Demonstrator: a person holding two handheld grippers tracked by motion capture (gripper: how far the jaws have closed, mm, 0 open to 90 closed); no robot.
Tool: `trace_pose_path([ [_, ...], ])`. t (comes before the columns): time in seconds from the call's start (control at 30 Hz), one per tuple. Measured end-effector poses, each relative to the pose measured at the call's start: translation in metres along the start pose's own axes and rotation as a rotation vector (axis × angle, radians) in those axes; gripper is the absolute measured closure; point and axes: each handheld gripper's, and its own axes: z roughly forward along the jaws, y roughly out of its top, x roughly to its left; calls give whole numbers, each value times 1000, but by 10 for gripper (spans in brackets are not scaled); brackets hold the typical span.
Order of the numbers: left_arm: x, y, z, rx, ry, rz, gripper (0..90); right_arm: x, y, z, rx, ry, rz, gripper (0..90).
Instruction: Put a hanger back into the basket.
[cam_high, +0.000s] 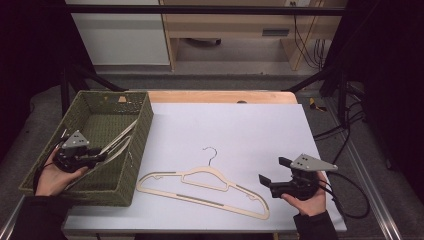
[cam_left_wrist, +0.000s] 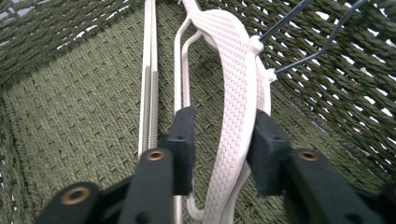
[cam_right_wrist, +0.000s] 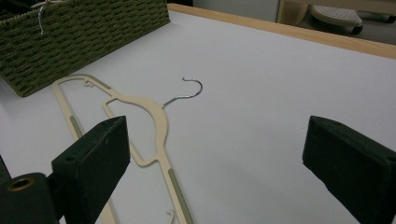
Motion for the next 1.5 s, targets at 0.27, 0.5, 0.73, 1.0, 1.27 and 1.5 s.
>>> trace_pose_path([
  [0.27,-3,8,-12,-88,-34,0,339,1,0,2,0,0,6,83],
  [0.5,-12,19,-31,-213,-31,-58,221,2,1,2,-8,6,2,87],
  [0.73,-26,29,-48,-331,-14,-82,165,3,1,5,-2,17,-8,91],
  [1.0,-54,47,-69,-431,-24,-60,138,6,3,9,-1,23,-3,94],
  [1.27,-91,64,-61,-492,-80,-51,131,9,4,14,-3,44,-3,100],
  [1.5,-127,72,-31,-490,-152,-43,131,11,2,21,25,53,-13,112],
])
